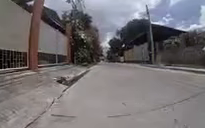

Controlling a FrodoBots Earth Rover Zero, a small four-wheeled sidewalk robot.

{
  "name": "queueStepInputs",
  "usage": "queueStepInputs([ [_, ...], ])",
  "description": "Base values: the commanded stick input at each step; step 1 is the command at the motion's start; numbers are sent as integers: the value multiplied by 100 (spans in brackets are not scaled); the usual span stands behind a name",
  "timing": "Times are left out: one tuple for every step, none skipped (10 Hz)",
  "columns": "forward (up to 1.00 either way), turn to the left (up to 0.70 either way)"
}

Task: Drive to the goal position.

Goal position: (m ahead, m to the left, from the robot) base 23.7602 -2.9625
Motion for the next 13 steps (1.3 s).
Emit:
queueStepInputs([
  [100, 0],
  [100, 0],
  [100, 0],
  [100, -4],
  [100, -24],
  [100, -35],
  [100, -36],
  [100, -24],
  [100, -5],
  [100, 0],
  [100, 0],
  [100, -6],
  [100, -22],
])
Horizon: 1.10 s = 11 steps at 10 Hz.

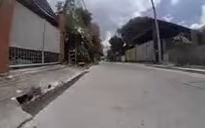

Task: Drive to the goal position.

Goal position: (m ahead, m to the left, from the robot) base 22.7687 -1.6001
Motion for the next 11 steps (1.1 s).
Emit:
queueStepInputs([
  [100, -32],
  [100, -17],
  [100, 0],
  [100, 0],
  [100, 0],
  [100, 0],
  [100, 0],
  [100, 0],
  [100, -11],
  [100, -29],
  [100, -20],
])
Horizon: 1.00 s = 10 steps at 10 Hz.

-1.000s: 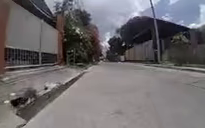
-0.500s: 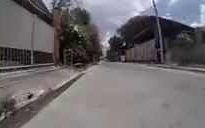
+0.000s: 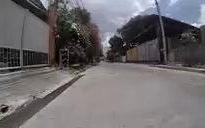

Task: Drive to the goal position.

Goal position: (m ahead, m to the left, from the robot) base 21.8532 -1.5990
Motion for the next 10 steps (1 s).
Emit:
queueStepInputs([
  [100, -5],
  [100, 0],
  [100, 0],
  [100, 0],
  [100, 0],
  [100, 0],
  [100, 0],
  [100, 0],
  [100, 0],
  [100, 0],
])
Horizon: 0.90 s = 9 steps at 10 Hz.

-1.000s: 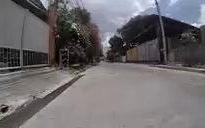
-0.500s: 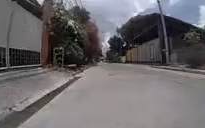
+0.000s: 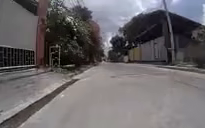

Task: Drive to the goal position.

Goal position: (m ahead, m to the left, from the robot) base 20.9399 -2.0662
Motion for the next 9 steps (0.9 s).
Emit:
queueStepInputs([
  [100, 0],
  [100, 0],
  [100, 0],
  [100, 0],
  [100, 0],
  [100, 0],
  [100, 0],
  [100, 0],
  [100, 0],
])
